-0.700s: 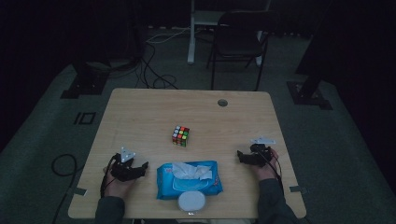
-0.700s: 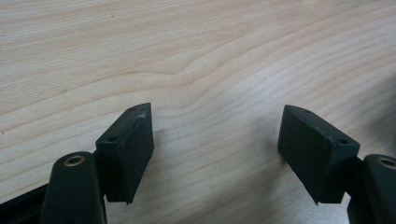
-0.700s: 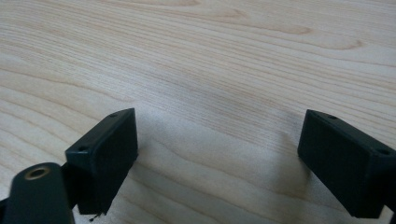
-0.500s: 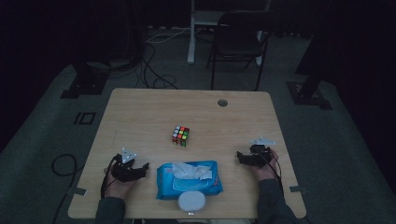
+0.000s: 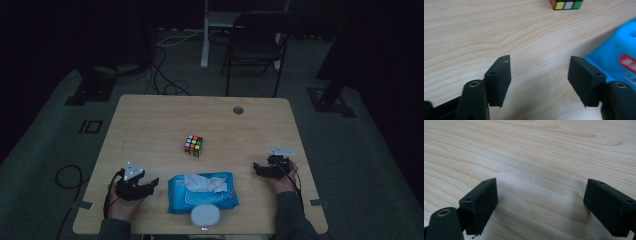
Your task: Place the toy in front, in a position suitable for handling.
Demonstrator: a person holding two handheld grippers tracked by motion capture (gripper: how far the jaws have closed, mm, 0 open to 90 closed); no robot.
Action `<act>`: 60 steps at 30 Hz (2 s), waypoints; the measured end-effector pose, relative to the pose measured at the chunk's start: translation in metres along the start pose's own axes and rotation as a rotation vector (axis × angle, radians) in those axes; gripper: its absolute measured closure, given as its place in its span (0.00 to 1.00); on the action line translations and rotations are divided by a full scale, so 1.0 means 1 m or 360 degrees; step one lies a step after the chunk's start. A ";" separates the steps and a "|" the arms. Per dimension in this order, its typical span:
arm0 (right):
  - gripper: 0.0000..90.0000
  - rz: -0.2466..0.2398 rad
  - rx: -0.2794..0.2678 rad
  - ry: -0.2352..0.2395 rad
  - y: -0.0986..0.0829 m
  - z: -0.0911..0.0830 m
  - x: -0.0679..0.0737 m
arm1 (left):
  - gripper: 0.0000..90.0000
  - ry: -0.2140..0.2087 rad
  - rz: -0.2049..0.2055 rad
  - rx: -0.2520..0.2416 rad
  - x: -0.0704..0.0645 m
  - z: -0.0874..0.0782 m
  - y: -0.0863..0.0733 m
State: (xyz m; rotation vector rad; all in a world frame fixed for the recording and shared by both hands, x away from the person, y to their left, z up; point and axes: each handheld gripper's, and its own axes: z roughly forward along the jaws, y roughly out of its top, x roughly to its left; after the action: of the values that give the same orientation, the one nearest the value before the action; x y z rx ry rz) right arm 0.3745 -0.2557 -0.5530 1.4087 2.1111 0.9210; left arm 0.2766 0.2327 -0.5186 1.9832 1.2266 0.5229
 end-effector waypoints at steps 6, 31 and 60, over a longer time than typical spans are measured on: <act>0.13 0.0000 0.0001 0.0000 0.000 0.000 0.000 | 0.58 -0.0079 0.0035 0.0033 -0.016 -0.010 -0.006; 0.13 0.0001 0.0003 -0.0002 0.001 0.001 0.000 | 0.58 -0.0231 0.0258 0.0076 -0.075 -0.036 -0.035; 0.13 0.0003 0.0003 -0.0003 0.001 0.001 -0.001 | 0.89 -0.0137 0.0324 0.0134 -0.088 -0.018 -0.034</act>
State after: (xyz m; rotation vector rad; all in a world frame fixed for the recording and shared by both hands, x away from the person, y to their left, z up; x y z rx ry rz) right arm 0.3760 -0.2557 -0.5529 1.4123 2.1100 0.9180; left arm 0.2040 0.1709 -0.5298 2.1928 1.0154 0.4862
